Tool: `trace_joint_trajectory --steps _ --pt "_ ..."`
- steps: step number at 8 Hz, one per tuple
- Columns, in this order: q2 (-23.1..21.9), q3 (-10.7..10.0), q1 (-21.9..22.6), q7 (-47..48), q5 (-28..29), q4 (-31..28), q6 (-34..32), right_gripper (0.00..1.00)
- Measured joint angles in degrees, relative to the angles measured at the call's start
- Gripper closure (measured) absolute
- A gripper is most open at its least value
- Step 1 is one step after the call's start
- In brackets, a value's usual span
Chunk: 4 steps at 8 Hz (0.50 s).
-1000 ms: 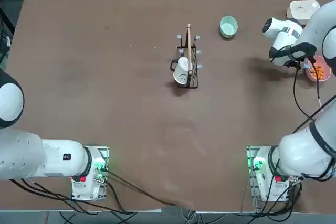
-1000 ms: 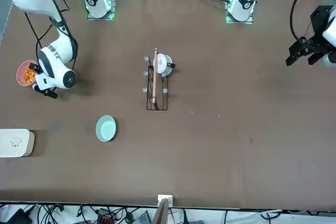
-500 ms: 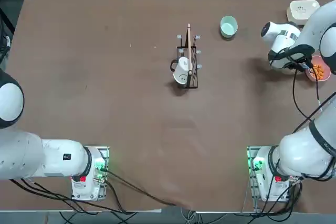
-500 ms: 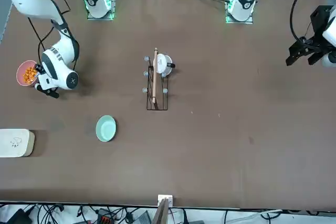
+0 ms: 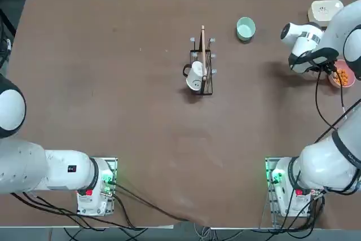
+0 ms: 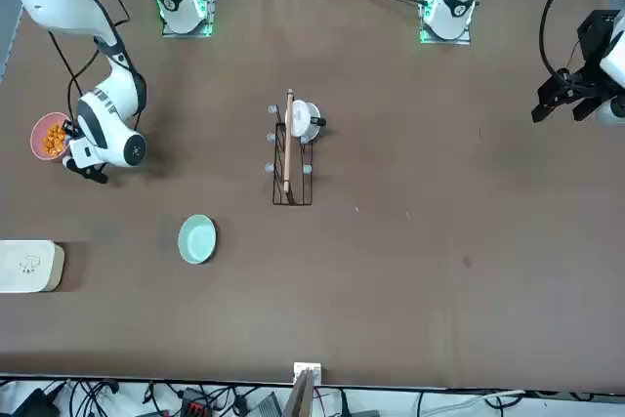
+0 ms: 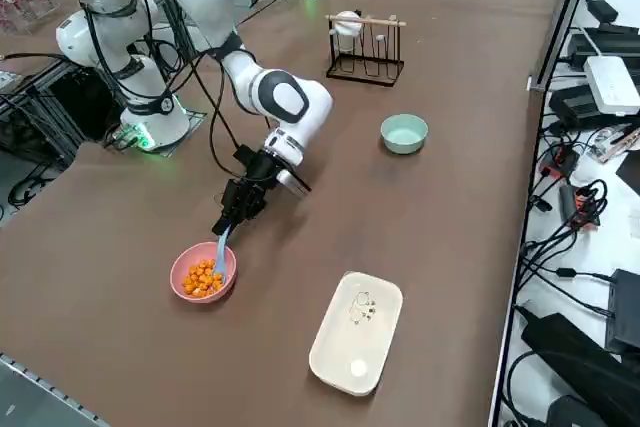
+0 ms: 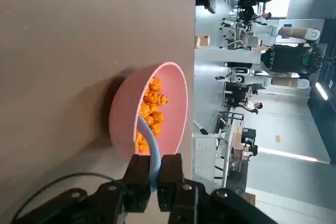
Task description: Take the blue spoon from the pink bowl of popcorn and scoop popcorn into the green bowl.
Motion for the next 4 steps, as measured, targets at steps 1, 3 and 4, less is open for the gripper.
trace_joint_trajectory --steps 1,3,4 --pt "0.01 0.02 0.02 0.0 0.0 0.14 -0.38 0.89" --pt "0.06 0.06 0.4 -0.09 -0.17 0.48 -2.34 0.89" --pt "0.15 0.07 0.82 -0.23 -0.35 0.51 -2.91 0.89"
